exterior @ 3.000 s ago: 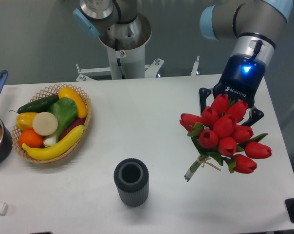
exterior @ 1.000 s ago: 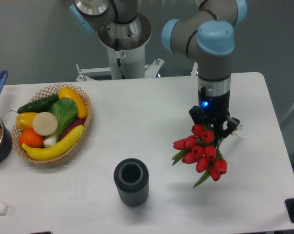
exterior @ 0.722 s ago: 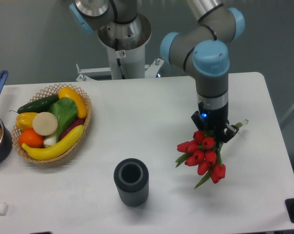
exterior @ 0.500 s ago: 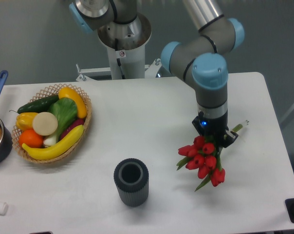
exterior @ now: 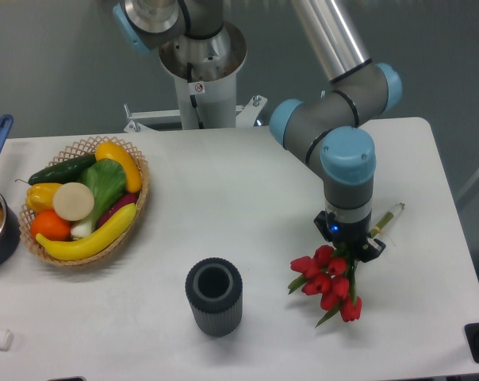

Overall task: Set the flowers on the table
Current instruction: 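Lower the held red tulips onto the table beside the black vase, then open the gripper to release the tulips on the table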

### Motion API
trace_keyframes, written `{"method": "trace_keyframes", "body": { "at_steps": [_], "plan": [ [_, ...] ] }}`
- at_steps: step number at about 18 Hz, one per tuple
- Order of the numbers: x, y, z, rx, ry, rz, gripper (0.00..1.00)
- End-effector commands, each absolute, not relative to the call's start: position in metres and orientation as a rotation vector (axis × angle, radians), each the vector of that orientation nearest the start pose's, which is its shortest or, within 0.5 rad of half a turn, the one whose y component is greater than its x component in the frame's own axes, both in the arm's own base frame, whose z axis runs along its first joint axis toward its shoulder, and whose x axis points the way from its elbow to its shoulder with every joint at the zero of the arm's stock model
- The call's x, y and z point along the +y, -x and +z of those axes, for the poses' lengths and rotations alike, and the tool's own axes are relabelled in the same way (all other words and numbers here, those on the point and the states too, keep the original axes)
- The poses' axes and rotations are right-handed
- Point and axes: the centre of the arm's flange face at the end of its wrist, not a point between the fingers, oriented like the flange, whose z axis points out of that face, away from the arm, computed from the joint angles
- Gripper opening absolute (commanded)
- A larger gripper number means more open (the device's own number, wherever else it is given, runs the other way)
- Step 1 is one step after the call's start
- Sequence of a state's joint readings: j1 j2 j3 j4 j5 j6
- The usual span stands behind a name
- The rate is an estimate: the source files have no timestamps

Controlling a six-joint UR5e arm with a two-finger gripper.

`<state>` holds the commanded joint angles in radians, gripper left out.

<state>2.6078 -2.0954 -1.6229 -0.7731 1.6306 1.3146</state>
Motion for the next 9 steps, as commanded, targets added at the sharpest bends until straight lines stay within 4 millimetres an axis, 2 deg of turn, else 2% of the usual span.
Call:
{"method": "trace_keyframes", "body": {
  "at_steps": [2, 3, 4, 5, 9],
  "plan": [
    [0.447, 0.504, 0.242, 0.42, 3.062, 0.354, 0.49],
    [0.446, 0.503, 0.242, 0.42, 3.063, 0.355, 0.62],
    [0.447, 0.503, 0.244, 0.421, 3.06, 0.361, 0.84],
    [0.447, 0.503, 0.246, 0.426, 3.058, 0.366, 0.96],
    [0.445, 0.501, 0.261, 0.416, 3.045, 0.396, 1.0]
  ]
}}
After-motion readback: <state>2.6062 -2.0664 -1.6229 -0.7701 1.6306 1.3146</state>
